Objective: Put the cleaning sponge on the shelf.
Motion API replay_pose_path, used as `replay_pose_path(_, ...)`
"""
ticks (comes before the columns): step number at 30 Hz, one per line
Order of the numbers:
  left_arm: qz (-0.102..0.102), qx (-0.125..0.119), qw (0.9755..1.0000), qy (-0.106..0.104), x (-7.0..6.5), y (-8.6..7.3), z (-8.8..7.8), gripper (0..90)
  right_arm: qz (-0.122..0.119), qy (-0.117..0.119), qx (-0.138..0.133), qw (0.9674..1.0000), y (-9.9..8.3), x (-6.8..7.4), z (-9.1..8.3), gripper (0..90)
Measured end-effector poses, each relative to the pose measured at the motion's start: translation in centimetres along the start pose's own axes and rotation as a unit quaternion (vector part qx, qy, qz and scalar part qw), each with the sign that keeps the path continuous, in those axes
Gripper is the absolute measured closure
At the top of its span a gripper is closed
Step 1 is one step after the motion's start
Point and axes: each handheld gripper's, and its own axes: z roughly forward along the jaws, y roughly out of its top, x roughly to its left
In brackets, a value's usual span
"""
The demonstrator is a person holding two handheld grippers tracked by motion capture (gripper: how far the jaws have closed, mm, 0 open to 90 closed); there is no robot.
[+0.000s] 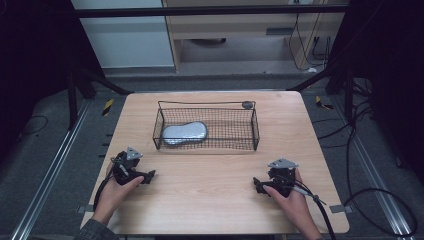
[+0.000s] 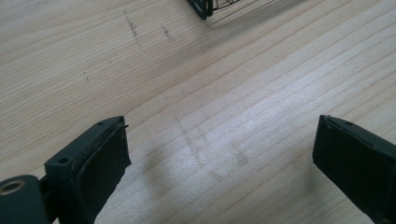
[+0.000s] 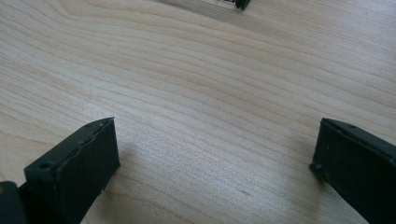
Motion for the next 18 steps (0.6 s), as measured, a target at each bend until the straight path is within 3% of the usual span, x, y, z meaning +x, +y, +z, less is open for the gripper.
replay_pose_path(18,-0.035,-0.023,0.9990,-0.013,1.3,-0.9,1.1,0.2,0.000,0.001,0.000,1.0000,0.0,0.0,0.0,0.6)
